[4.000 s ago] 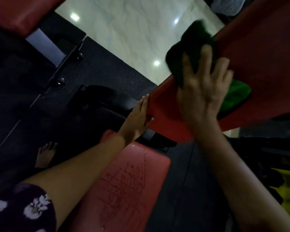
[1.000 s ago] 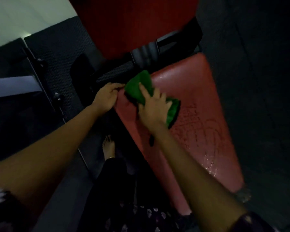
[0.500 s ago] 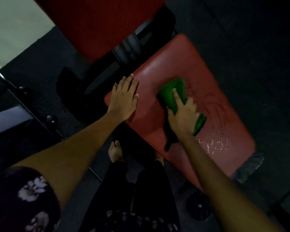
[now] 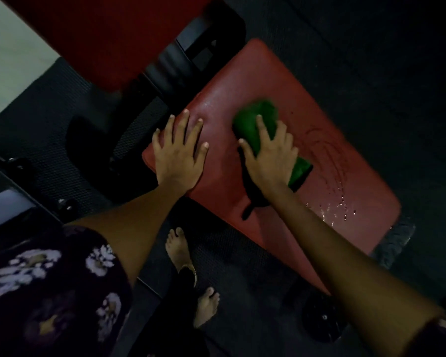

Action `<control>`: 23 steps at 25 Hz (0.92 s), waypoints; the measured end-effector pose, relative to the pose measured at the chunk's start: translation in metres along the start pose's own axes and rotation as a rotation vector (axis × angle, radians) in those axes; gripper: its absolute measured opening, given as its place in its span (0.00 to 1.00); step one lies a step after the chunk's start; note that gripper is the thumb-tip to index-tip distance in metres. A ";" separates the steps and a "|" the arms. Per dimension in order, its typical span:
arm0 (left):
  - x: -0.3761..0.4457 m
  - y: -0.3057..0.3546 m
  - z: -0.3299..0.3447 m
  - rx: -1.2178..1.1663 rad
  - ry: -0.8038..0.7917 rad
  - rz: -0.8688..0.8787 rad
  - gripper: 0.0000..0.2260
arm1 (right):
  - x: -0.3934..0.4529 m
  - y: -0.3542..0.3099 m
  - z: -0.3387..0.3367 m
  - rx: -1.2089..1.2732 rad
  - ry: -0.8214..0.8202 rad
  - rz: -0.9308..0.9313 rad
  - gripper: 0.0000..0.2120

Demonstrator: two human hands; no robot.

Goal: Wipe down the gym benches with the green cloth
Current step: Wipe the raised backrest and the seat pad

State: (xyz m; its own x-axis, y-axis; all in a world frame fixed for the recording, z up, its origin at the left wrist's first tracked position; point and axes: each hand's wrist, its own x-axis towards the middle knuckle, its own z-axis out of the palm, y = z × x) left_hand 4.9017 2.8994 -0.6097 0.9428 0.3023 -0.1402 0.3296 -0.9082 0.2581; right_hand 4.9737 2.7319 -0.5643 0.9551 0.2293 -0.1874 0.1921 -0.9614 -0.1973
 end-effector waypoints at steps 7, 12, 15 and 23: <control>-0.006 -0.001 0.007 0.009 0.092 0.035 0.24 | 0.050 0.024 0.007 -0.090 0.101 0.078 0.26; -0.003 -0.002 0.010 -0.010 0.138 0.041 0.25 | 0.060 0.026 0.007 -0.129 0.145 -0.106 0.27; -0.001 -0.002 0.016 0.005 0.221 0.075 0.26 | 0.104 0.043 -0.004 0.035 0.234 0.037 0.22; 0.011 -0.005 0.019 0.099 0.249 0.084 0.25 | 0.133 0.035 0.008 0.064 0.407 0.138 0.24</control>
State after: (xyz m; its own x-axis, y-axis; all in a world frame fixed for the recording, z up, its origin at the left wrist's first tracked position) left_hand 4.9091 2.9017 -0.6306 0.9538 0.2752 0.1201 0.2546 -0.9533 0.1623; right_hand 5.1058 2.7304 -0.6036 0.9844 0.0083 0.1755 0.0543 -0.9644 -0.2589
